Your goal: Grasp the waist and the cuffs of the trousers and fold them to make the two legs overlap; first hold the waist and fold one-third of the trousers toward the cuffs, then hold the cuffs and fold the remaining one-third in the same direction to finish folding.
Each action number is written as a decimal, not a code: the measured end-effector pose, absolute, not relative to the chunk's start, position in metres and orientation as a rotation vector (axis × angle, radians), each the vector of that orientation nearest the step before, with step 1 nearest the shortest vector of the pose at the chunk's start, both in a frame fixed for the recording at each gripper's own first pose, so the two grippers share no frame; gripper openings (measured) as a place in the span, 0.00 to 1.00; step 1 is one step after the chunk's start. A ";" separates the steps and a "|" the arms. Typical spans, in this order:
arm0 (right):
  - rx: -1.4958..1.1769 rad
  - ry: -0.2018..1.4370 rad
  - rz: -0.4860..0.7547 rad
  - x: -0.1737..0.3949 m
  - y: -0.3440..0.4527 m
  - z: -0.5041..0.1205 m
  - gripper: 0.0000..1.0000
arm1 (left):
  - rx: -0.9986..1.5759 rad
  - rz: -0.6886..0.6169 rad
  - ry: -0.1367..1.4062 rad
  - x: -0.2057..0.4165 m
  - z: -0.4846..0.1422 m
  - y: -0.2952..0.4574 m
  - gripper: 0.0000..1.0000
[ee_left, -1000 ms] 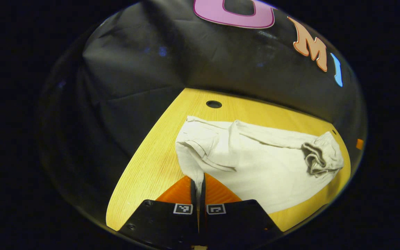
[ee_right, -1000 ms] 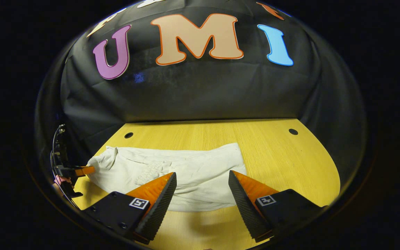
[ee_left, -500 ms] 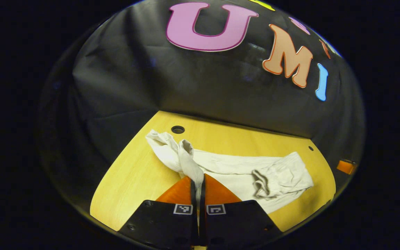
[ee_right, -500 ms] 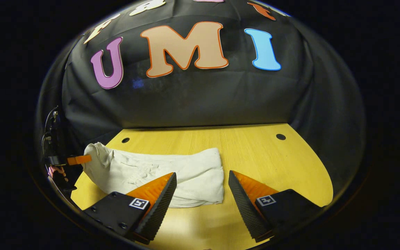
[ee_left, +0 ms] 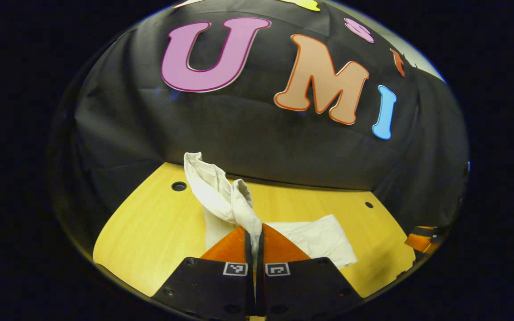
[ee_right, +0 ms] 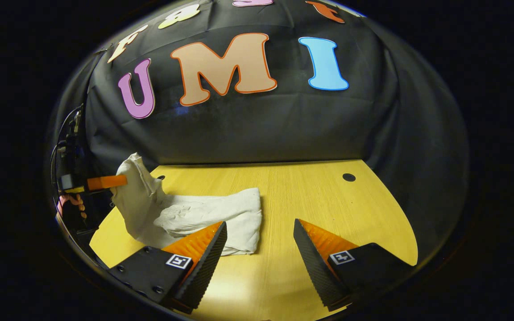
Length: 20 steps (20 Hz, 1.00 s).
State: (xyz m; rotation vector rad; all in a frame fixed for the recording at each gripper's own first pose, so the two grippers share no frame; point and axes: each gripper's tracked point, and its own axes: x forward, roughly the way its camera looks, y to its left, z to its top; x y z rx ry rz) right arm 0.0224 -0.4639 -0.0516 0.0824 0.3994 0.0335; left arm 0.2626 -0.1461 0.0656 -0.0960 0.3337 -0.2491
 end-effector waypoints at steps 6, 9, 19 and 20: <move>0.086 0.402 0.037 0.016 -0.505 -0.055 0.96 | -0.024 -0.321 0.308 0.257 0.070 -0.239 0.00; 0.095 0.404 0.027 0.010 -0.522 -0.057 0.96 | -0.051 -0.369 0.337 0.253 0.056 -0.286 0.00; 0.116 0.409 0.011 0.000 -0.552 -0.060 0.96 | -0.057 -0.507 0.476 0.226 -0.031 -0.373 0.09; 0.116 0.408 0.014 0.000 -0.551 -0.060 0.96 | -0.050 -0.522 0.481 0.223 -0.037 -0.377 0.14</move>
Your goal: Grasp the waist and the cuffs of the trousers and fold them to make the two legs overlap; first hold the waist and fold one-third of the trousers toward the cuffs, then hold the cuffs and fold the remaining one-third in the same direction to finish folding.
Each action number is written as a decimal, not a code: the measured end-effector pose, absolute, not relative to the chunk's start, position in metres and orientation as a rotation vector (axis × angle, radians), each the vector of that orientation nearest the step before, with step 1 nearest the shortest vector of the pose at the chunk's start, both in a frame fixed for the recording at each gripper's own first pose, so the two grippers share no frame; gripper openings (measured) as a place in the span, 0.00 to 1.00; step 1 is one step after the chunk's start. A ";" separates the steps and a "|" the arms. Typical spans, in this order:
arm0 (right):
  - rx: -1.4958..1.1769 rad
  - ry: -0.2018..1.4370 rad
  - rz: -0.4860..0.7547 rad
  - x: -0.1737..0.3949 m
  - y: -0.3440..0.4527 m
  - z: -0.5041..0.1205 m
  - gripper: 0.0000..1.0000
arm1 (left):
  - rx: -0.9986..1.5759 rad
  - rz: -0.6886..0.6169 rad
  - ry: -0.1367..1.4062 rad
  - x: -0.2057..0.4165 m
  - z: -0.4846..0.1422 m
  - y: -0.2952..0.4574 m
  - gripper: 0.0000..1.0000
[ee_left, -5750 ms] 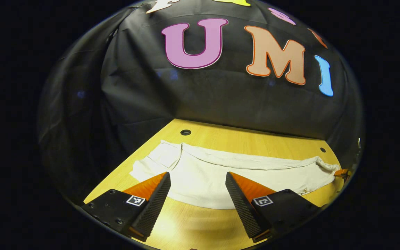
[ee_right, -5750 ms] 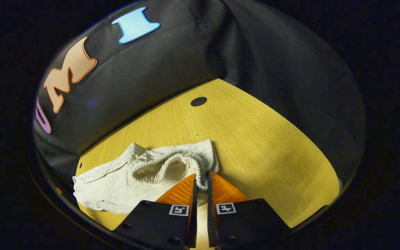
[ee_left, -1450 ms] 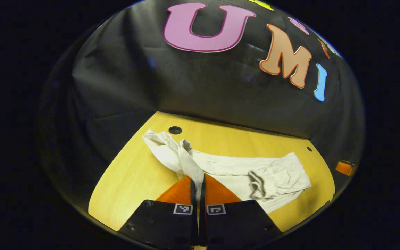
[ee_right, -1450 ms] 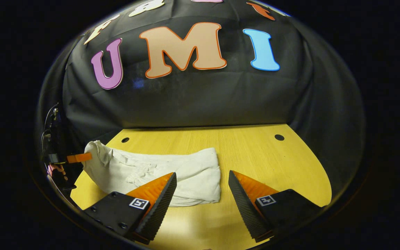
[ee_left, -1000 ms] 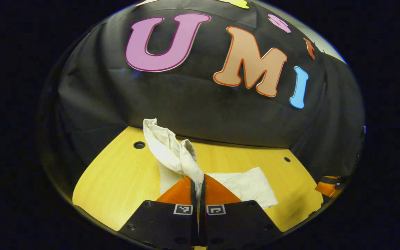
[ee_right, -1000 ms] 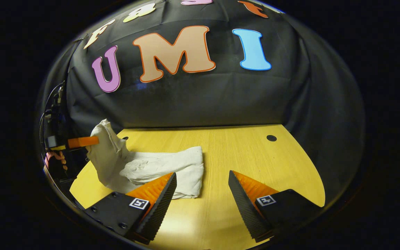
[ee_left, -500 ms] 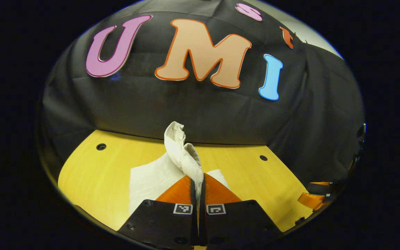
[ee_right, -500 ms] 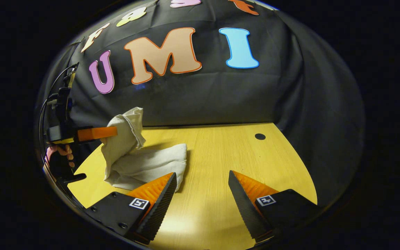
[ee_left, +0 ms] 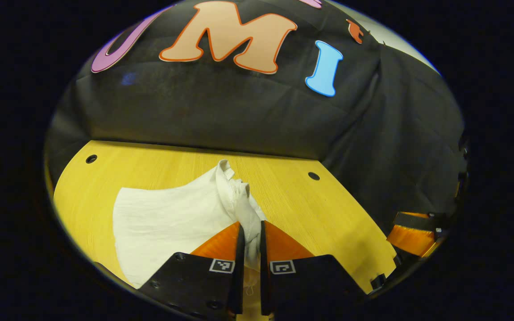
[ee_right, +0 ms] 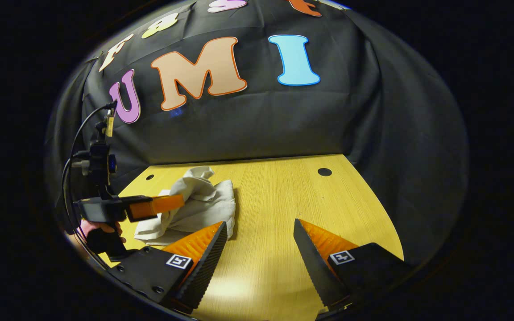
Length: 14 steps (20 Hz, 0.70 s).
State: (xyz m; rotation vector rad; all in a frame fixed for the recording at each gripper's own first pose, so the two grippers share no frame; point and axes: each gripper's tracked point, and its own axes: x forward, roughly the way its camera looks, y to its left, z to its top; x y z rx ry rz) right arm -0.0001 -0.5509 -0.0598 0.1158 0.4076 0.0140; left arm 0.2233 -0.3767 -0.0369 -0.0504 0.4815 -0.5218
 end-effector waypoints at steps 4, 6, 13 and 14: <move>0.116 0.411 0.027 0.000 -0.544 -0.060 0.96 | -0.046 -0.547 0.477 0.216 -0.032 -0.381 0.99; 0.115 0.402 0.036 0.000 -0.536 -0.057 0.96 | -0.024 -0.531 0.442 0.213 -0.016 -0.366 0.95; 0.121 0.344 0.095 0.002 -0.492 -0.036 0.96 | 0.055 -0.454 0.357 0.195 0.026 -0.292 0.95; 0.123 0.339 0.104 0.001 -0.484 -0.032 0.96 | 0.053 -0.437 0.347 0.191 0.034 -0.280 0.95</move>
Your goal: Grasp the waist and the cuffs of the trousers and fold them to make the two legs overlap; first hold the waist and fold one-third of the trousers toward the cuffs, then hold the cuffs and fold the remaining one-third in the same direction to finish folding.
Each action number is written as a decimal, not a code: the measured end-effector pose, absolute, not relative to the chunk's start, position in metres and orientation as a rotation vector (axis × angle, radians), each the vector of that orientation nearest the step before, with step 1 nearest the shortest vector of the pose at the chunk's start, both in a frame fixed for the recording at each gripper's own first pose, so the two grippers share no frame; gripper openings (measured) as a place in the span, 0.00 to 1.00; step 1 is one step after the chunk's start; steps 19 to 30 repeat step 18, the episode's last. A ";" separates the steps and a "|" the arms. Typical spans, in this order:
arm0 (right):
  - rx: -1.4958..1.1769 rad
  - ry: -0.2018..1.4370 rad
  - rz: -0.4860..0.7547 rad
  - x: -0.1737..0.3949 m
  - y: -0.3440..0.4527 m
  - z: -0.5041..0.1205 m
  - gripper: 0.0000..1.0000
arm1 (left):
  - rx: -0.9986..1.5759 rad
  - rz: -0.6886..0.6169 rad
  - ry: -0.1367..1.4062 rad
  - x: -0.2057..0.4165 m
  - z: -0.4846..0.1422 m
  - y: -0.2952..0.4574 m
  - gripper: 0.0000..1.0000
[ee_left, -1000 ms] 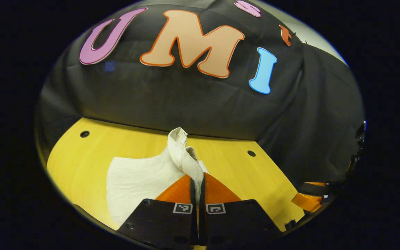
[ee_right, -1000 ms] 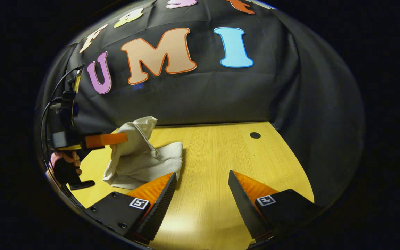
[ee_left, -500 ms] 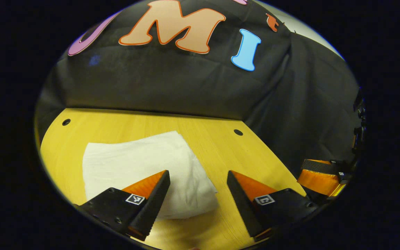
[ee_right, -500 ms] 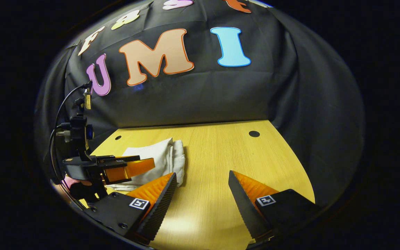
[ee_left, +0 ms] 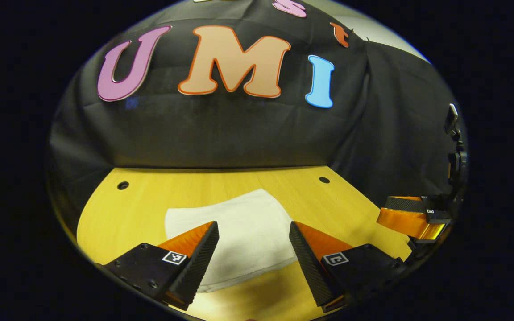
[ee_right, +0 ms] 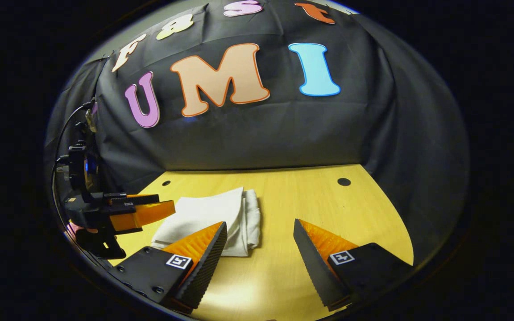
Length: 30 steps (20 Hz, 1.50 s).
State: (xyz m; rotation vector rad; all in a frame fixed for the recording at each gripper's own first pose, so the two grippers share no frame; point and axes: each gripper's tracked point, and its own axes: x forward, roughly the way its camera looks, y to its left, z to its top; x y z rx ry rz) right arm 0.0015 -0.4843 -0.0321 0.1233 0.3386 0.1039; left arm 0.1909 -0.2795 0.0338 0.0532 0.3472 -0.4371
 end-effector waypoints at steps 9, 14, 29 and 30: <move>0.131 0.266 0.155 -0.013 -0.420 -0.007 0.97 | 0.011 -0.304 0.276 0.148 0.066 -0.179 0.95; 0.126 0.258 0.153 -0.023 -0.410 -0.003 0.96 | -0.001 -0.276 0.282 0.139 0.065 -0.157 0.95; 0.105 0.266 0.139 -0.029 -0.412 -0.005 0.96 | 0.003 -0.279 0.274 0.138 0.068 -0.153 0.95; 0.105 0.266 0.139 -0.029 -0.412 -0.005 0.96 | 0.003 -0.279 0.274 0.138 0.068 -0.153 0.95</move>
